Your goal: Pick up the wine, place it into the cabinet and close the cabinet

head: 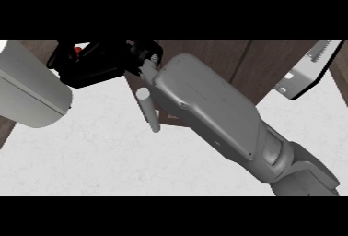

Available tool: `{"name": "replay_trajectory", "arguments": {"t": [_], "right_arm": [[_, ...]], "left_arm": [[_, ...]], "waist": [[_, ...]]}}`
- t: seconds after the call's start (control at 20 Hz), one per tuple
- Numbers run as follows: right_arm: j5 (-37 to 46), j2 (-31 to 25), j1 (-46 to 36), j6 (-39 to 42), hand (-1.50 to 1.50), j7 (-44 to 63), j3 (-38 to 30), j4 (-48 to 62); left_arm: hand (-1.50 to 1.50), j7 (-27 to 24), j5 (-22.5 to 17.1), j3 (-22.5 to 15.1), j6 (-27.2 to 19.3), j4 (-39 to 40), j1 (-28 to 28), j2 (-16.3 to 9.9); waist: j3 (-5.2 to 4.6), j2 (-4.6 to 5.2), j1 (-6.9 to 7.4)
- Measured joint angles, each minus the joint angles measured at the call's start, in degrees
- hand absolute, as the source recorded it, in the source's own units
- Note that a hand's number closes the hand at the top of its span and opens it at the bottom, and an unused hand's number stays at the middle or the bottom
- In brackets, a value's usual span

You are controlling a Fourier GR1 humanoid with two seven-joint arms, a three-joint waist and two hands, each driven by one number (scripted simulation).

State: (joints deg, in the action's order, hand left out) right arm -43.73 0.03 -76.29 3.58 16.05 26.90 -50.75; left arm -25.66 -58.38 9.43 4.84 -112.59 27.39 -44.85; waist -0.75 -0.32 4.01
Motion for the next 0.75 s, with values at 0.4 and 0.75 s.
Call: {"name": "replay_trajectory", "arguments": {"t": [0.4,0.75], "right_arm": [[0.2,0.0,1.2,4.1,1.50,-5.7,-0.4,2.1],[-0.8,0.0,1.1,6.5,1.50,-9.0,-0.1,2.6]], "left_arm": [[-1.50,1.9,-1.4,0.0,1.1,-1.6,-0.9,-0.5],[-1.50,3.6,-2.4,-2.2,0.0,-3.7,-2.4,-0.1]], "waist": [[-0.77,-0.96,0.15],[-1.57,-0.82,-0.71]]}}
